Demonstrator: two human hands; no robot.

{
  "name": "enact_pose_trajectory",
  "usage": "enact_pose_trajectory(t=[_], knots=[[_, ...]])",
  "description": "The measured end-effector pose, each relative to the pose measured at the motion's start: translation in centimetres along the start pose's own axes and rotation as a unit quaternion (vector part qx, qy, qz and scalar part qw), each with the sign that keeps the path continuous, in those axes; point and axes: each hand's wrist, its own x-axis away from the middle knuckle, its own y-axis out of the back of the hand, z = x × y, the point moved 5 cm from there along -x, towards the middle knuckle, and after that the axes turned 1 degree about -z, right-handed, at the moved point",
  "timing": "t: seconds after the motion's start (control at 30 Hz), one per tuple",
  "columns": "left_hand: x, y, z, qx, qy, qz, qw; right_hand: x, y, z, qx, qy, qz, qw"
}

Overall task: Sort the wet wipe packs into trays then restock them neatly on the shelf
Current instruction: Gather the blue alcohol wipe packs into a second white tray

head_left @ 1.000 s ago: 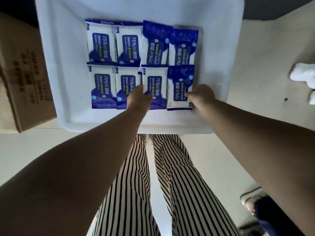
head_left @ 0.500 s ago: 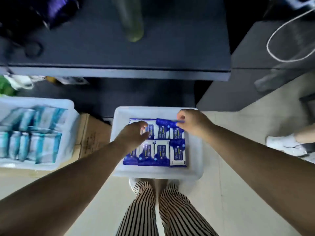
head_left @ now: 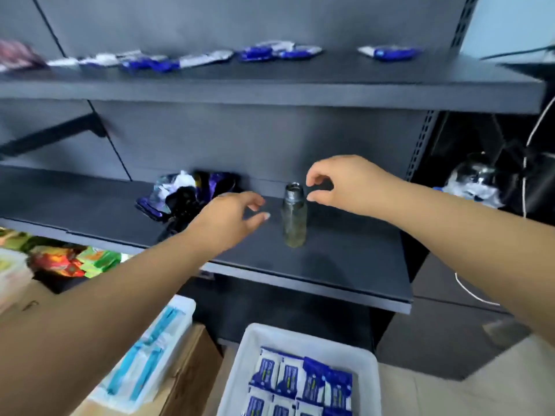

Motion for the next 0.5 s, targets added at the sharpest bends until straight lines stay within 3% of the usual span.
enact_pose_trajectory(t=[0.1, 0.27, 0.5], knots=[[-1.9, 5.9, -0.6, -0.014, -0.017, -0.070, 0.997, -2.0, 4.8, 2.6, 0.032, 0.040, -0.047, 0.998], [-5.6, 12.6, 0.5, 0.000, -0.030, -0.152, 0.988, -5.9, 10.8, 4.8, 0.049, 0.021, -0.111, 0.992], [-14.6, 16.2, 7.6, 0.085, -0.023, -0.153, 0.984, -15.2, 10.1, 4.0, 0.032, -0.064, -0.121, 0.990]])
